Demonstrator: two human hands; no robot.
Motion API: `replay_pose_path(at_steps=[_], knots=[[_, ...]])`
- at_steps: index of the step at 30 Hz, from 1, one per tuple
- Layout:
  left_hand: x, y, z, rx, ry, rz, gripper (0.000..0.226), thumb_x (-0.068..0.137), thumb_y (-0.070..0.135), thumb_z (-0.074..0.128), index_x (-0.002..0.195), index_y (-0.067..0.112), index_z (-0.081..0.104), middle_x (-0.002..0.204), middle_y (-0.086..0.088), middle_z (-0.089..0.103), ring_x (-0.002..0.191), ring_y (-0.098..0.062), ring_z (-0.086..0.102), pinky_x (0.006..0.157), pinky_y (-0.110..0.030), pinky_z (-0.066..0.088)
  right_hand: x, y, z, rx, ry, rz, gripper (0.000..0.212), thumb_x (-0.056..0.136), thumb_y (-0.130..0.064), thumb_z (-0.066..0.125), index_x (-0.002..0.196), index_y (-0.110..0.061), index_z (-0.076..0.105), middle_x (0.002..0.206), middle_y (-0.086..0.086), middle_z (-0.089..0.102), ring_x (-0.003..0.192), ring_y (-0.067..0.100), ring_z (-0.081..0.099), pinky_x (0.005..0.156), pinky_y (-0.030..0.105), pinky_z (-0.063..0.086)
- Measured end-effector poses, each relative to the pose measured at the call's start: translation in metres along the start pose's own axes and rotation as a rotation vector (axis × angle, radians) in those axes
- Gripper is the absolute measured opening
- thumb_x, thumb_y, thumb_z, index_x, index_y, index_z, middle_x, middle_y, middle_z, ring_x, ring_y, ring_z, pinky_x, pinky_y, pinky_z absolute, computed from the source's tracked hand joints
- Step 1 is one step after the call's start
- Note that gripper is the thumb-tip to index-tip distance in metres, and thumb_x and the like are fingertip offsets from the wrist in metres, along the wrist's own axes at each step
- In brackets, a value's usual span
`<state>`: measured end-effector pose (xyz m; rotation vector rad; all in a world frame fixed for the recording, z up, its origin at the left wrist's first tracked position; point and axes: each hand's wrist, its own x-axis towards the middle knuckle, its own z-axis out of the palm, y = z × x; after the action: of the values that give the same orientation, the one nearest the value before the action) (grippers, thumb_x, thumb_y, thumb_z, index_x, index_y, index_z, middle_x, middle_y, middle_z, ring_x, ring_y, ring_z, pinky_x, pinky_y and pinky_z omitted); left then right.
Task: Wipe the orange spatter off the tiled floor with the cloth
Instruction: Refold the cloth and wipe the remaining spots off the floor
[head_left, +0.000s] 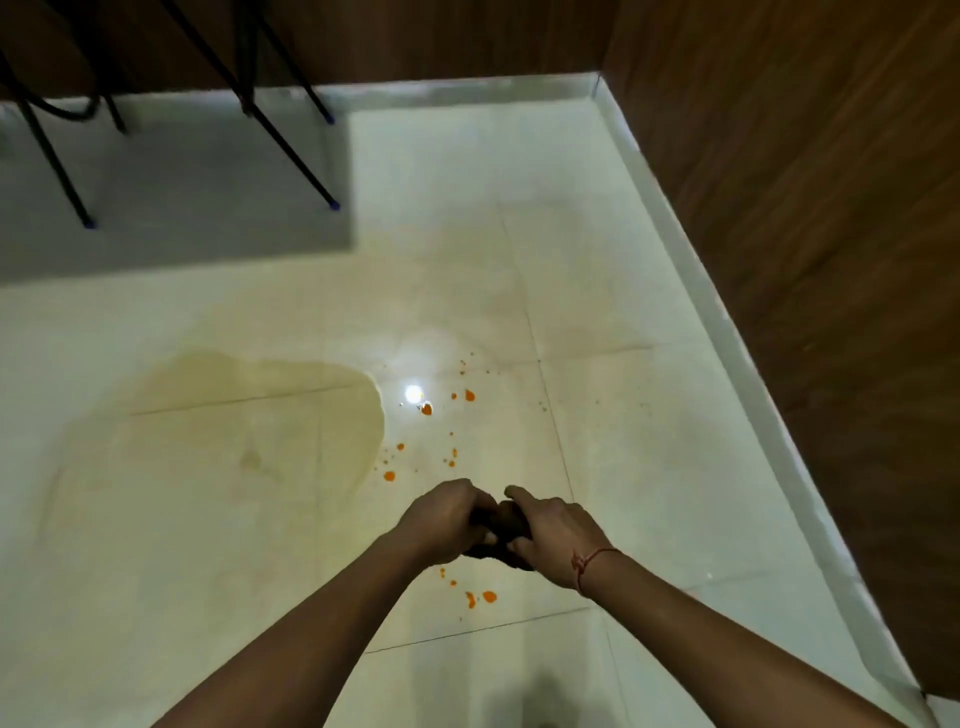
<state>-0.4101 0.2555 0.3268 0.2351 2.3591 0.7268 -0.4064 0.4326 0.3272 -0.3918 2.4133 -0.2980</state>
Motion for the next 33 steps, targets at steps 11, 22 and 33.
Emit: replay_pose_path(at_steps=[11, 22, 33], knots=[[0.229, -0.187, 0.266, 0.248, 0.103, 0.138, 0.040, 0.096, 0.038, 0.049, 0.135, 0.027, 0.050, 0.138, 0.001, 0.049, 0.126, -0.022, 0.044, 0.097, -0.038, 0.039, 0.213, 0.224, 0.246, -0.323, 0.266, 0.173, 0.035, 0.099, -0.026, 0.045, 0.133, -0.025, 0.054, 0.119, 0.009, 0.057, 0.106, 0.030, 0.054, 0.076, 0.035, 0.045], [0.277, -0.253, 0.323, 0.930, 0.031, 0.557, 0.061, 0.090, 0.025, 0.012, 0.135, 0.012, 0.051, 0.140, -0.011, 0.048, 0.139, -0.035, 0.034, 0.115, -0.054, 0.016, 0.236, 0.270, 0.350, -0.575, 0.410, -0.433, 0.041, 0.097, -0.040, 0.037, 0.125, -0.020, 0.059, 0.123, 0.004, 0.065, 0.114, 0.025, 0.059, 0.089, 0.039, 0.052], [0.269, -0.279, 0.313, 0.957, -0.056, 0.473, 0.069, 0.087, 0.025, -0.002, 0.154, 0.020, 0.013, 0.162, 0.001, 0.008, 0.149, -0.027, 0.001, 0.117, -0.047, -0.007, 0.247, 0.258, 0.406, -0.148, 0.429, 0.009, 0.057, 0.097, -0.044, 0.033, 0.152, -0.031, 0.027, 0.162, -0.001, 0.019, 0.150, 0.019, 0.010, 0.116, 0.057, 0.016]])
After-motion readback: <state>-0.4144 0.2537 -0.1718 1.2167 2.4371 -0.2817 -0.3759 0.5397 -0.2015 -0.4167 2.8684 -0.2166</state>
